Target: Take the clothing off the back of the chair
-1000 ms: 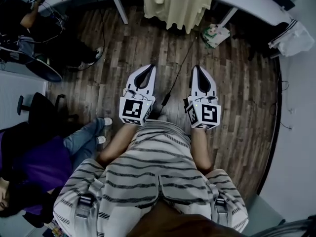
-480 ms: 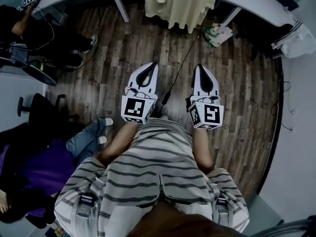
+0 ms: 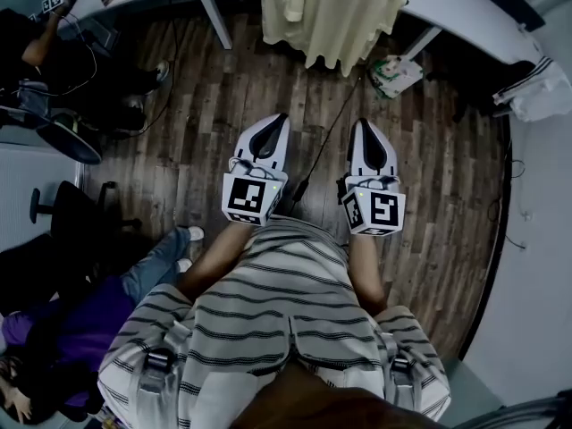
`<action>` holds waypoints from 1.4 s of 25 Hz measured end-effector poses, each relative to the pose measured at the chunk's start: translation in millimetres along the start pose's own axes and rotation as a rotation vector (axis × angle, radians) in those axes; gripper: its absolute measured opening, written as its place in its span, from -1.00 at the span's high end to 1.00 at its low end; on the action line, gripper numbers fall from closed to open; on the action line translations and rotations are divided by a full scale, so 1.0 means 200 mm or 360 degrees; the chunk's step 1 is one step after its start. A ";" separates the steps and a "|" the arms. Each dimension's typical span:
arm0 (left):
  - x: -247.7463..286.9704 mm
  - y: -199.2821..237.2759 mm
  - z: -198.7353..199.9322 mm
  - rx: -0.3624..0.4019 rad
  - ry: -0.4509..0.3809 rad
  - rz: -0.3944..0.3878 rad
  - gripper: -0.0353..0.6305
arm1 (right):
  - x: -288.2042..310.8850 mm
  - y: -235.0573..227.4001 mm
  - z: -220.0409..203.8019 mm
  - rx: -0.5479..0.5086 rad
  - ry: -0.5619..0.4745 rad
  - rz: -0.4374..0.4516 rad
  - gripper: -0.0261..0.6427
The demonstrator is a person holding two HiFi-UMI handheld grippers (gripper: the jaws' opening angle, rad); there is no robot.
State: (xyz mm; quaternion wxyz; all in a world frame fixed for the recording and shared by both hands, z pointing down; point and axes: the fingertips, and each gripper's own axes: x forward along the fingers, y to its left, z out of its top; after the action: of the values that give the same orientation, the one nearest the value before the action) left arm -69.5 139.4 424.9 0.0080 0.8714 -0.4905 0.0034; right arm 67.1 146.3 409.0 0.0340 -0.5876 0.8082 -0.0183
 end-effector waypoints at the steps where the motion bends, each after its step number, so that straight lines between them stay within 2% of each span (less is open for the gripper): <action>1: 0.03 0.03 0.00 0.0003 0.0000 -0.0002 0.82 | 0.04 0.00 0.00 -0.0002 -0.0005 -0.0001 0.87; 4: 0.10 0.13 0.03 0.0010 0.0000 -0.0014 0.82 | 0.16 -0.01 0.03 -0.0007 -0.0026 -0.0054 0.87; 12: 0.54 0.49 0.12 -0.0015 0.0027 -0.0068 0.82 | 0.65 -0.14 0.08 0.0027 0.0025 -0.0148 0.87; 18: 0.79 0.63 0.16 -0.0021 0.0020 -0.0181 0.82 | 0.91 -0.17 0.09 0.0043 0.0033 -0.0207 0.86; 24: 0.99 0.78 0.18 -0.0041 0.0015 -0.0271 0.82 | 1.14 -0.19 0.11 -0.0008 0.0051 -0.0271 0.86; 35: 1.18 0.90 0.18 -0.0075 0.0020 -0.0375 0.82 | 1.37 -0.20 0.12 -0.0009 0.0050 -0.0323 0.87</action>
State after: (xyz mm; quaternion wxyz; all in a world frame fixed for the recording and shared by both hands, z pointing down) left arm -101.0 -155.3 394.0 0.0319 0.9226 -0.3845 -0.0037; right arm 23.7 -126.3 378.6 0.0176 -0.6663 0.7450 -0.0285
